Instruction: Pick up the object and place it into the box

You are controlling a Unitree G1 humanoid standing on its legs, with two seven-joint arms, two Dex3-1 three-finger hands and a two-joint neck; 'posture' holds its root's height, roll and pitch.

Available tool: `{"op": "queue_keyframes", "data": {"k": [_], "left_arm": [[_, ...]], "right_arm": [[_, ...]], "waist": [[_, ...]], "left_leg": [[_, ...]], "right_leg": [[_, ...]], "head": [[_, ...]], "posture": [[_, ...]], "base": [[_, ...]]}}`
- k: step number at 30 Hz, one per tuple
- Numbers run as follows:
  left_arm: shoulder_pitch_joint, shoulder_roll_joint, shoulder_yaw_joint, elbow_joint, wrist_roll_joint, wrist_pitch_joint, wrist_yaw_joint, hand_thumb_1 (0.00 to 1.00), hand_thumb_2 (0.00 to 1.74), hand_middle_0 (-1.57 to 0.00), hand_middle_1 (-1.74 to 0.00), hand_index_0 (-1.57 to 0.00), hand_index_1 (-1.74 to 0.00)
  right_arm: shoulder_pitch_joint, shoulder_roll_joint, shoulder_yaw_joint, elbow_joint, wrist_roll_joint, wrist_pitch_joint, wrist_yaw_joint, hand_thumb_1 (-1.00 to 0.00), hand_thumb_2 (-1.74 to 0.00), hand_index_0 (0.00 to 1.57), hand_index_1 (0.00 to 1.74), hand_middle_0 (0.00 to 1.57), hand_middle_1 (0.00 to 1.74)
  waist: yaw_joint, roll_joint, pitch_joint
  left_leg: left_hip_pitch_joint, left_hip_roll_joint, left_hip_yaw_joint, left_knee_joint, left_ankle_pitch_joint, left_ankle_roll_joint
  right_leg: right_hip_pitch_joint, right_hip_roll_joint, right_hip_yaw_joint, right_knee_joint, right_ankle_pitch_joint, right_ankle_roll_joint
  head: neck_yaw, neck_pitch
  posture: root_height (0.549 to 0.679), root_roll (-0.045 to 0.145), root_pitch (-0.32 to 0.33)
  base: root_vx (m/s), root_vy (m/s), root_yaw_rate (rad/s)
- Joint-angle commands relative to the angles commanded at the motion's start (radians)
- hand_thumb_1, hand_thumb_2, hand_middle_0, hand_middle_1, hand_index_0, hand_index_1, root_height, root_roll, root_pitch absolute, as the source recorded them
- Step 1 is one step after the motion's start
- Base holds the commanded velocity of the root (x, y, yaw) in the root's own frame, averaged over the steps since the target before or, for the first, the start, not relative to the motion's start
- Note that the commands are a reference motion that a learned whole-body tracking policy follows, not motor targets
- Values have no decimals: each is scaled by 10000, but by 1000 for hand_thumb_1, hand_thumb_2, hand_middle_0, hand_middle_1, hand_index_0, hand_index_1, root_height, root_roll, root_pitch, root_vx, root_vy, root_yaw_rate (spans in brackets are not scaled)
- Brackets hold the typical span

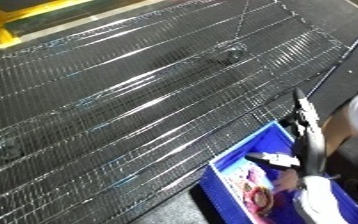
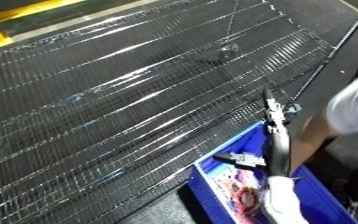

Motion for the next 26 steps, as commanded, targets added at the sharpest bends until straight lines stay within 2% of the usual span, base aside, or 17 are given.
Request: {"op": "queue_keyframes", "data": {"k": [6,14,19,26], "left_arm": [[7,-130,217,-30,-87,52,128,1000,1740,-1570,-1740,-1570,-1740],[-134,-124,391,-76,25,158,218,1000,1740,-1570,-1740,-1570,-1740],[-304,-99,415,-39,93,177,263,1000,1740,-1570,-1740,-1570,-1740],[-388,-148,353,-56,204,215,277,1000,1740,-1570,-1740,-1570,-1740]], "right_arm": [[-397,239,755,-119,375,81,425,0,0,0,0,0,0],[-746,467,1268,-208,315,189,533,0,0,0,0,0,0],[-995,468,1551,-196,200,266,561,0,0,0,0,0,0],[-1146,292,1843,-250,43,380,713,0,0,0,0,0,0]], "waist": [[270,-130,18],[509,-232,83],[614,-269,113],[747,-319,159]], "left_leg": [[-106,-32,-125,136,-1,6],[-215,-64,-240,225,17,28],[-246,-73,-276,246,10,37],[-276,-91,-347,276,-4,59]], "right_leg": [[-37,-2,-33,123,-21,-25],[-77,11,-74,274,-82,-48],[-110,13,-88,356,-124,-46],[-161,24,-126,493,-205,-51]], "head": [[-1379,220],[-3023,484],[-3328,304],[-3486,347]], "posture": [[633,71,-197],[632,68,-198],[631,67,-198],[630,65,-197]], "base": [[-13,3,65],[-7,6,38],[-2,15,26],[14,12,28]]}}
